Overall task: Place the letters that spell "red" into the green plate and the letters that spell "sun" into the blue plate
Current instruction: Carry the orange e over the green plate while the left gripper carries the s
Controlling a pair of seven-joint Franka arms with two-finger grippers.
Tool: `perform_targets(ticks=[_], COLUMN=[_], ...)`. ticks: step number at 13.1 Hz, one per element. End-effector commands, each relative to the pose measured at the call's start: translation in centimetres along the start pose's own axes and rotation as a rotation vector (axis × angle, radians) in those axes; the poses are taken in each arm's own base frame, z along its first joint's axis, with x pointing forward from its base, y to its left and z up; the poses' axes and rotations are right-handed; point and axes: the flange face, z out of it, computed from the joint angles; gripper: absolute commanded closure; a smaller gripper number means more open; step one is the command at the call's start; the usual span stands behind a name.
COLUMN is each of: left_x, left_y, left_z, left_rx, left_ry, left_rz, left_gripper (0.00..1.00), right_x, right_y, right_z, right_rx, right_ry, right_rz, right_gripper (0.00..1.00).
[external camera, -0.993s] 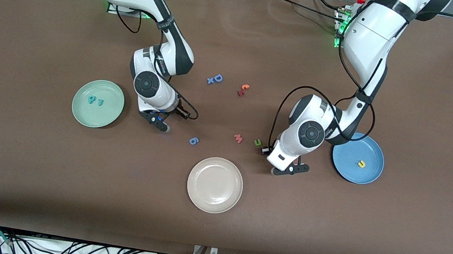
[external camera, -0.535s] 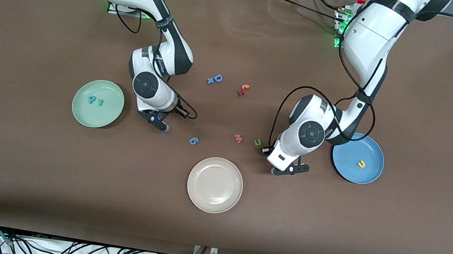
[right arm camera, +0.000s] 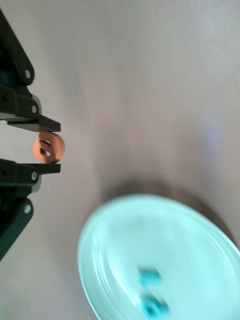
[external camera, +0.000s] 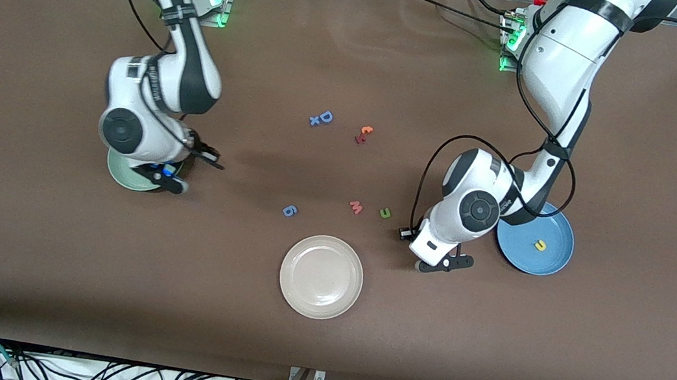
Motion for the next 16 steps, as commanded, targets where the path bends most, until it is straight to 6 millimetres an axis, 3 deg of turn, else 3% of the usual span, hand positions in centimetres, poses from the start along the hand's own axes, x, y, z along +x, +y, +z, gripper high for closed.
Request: perform_targets(ticks=[1, 5, 7, 10, 11, 12, 13, 16], left_x=[1.1, 2.8, 3.7, 4.6, 4.8, 4.5, 4.0, 1.9], left_y=[-2.1, -5.8, -8.4, -12.7, -14.1, -15.4, -16.6, -18.9], left_z=[-2.4, -5.2, -6.7, -7.5, -7.6, -8.1, -8.8, -9.9], left_rx=[0.013, 0.018, 0.02, 0.02, 0.021, 0.033, 0.059, 0.087], left_ry=[-0.032, -0.07, -0.102, -0.171, -0.182, -0.19, -0.188, -0.205], left_rz=[0.056, 0.135, 0.172, 0.241, 0.256, 0.265, 0.286, 0.314], left_gripper=[0.78, 0.78, 0.78, 0.78, 0.78, 0.78, 0.78, 0.78], right_x=[1.7, 3.8, 3.9, 4.3, 4.3, 4.3, 4.1, 3.3], right_y=[4.4, 8.9, 9.3, 9.3, 9.2, 9.2, 9.0, 8.9], right_z=[0.8, 5.4, 7.2, 8.2, 8.2, 8.0, 7.2, 1.1], right_rx=[-0.007, -0.024, -0.037, -0.042, -0.038, -0.036, -0.03, 0.014], right_ry=[-0.023, -0.026, -0.024, -0.019, -0.02, -0.018, -0.018, -0.026], right_rz=[-0.082, -0.109, -0.1, -0.111, -0.108, -0.109, -0.115, -0.124], right_gripper=[0.85, 0.84, 0.84, 0.8, 0.58, 0.1, 0.0, 0.0])
